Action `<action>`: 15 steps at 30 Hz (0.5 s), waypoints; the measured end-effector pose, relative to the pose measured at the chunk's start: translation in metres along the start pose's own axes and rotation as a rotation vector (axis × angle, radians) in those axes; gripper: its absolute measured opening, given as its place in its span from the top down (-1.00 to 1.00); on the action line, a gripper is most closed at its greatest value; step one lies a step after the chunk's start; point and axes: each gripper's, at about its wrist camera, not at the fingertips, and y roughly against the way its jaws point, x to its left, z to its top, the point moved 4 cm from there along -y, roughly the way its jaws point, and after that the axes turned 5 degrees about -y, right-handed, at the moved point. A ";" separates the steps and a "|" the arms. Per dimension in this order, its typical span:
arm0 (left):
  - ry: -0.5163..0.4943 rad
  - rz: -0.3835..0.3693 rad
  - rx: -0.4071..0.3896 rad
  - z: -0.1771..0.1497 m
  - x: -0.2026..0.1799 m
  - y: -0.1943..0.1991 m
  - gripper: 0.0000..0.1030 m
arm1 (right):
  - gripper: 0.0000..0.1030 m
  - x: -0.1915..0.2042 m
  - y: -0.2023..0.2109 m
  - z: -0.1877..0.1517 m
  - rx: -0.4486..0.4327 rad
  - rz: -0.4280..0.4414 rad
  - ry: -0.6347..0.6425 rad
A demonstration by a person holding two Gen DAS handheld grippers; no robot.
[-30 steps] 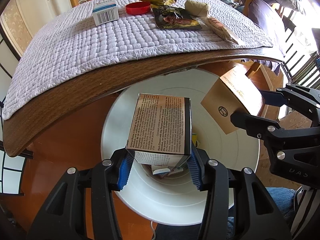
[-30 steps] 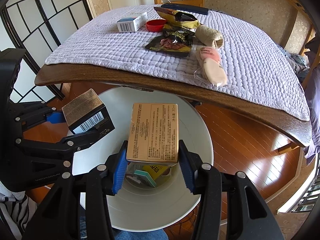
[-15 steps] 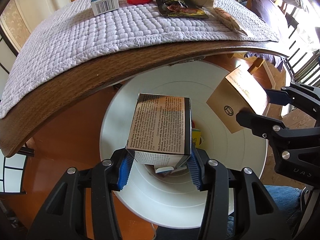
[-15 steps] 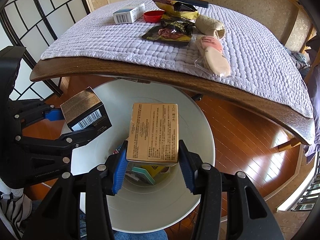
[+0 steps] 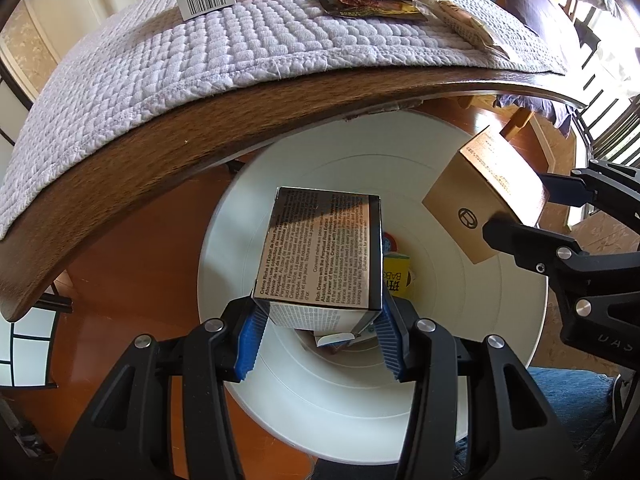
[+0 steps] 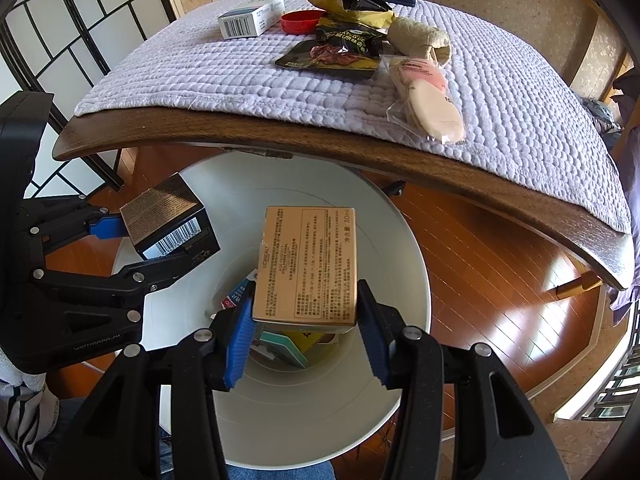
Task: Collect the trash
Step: 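Drop the tan box into the bin with the right tool while the left tool releases the brown box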
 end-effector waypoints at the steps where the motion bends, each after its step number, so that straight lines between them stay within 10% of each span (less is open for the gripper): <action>1: 0.000 0.002 0.002 0.000 -0.001 -0.001 0.02 | 0.08 -0.001 0.000 -0.001 0.001 0.000 0.000; 15: 0.008 0.004 -0.010 0.001 -0.003 -0.010 -0.17 | 0.06 -0.004 -0.002 0.000 0.008 0.002 -0.005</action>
